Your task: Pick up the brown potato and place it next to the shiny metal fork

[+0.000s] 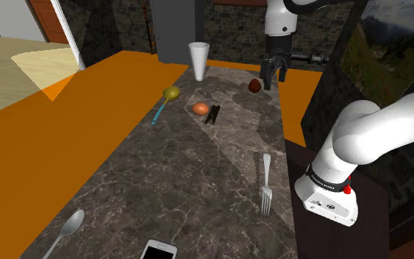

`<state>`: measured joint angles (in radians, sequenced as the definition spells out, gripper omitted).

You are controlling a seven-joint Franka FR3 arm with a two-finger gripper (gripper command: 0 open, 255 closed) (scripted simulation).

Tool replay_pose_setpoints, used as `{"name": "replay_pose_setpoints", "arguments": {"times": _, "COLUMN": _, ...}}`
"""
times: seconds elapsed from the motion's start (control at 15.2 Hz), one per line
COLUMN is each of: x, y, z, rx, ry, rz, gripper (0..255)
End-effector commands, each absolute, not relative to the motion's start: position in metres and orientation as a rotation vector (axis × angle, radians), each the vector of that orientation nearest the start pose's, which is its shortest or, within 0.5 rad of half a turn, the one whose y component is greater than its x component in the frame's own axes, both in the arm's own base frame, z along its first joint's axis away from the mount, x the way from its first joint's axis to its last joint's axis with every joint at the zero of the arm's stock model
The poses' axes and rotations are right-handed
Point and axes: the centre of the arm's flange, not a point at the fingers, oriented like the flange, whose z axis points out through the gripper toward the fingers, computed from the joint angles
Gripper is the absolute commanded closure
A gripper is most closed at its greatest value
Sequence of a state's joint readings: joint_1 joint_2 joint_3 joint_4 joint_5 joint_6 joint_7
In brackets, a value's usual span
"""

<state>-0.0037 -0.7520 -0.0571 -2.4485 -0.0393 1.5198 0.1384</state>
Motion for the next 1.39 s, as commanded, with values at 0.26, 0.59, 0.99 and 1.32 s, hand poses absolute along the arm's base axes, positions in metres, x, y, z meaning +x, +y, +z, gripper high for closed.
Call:
{"name": "replay_pose_setpoints", "arguments": {"times": 0.26, "x": 0.333, "y": -0.066, "z": 0.514, "rx": -3.096, "ry": 0.397, "rz": 0.252, "gripper": 0}}
{"name": "replay_pose_setpoints", "arguments": {"times": 0.59, "x": 0.367, "y": -0.118, "z": 0.490, "rx": -3.052, "ry": 0.540, "rz": 0.219, "gripper": 0}}
{"name": "replay_pose_setpoints", "arguments": {"times": 0.99, "x": 0.402, "y": -0.185, "z": 0.462, "rx": -2.991, "ry": 0.707, "rz": 0.179, "gripper": 0}}
{"name": "replay_pose_setpoints", "arguments": {"times": 1.32, "x": 0.425, "y": -0.243, "z": 0.438, "rx": -2.933, "ry": 0.843, "rz": 0.146, "gripper": 0}}
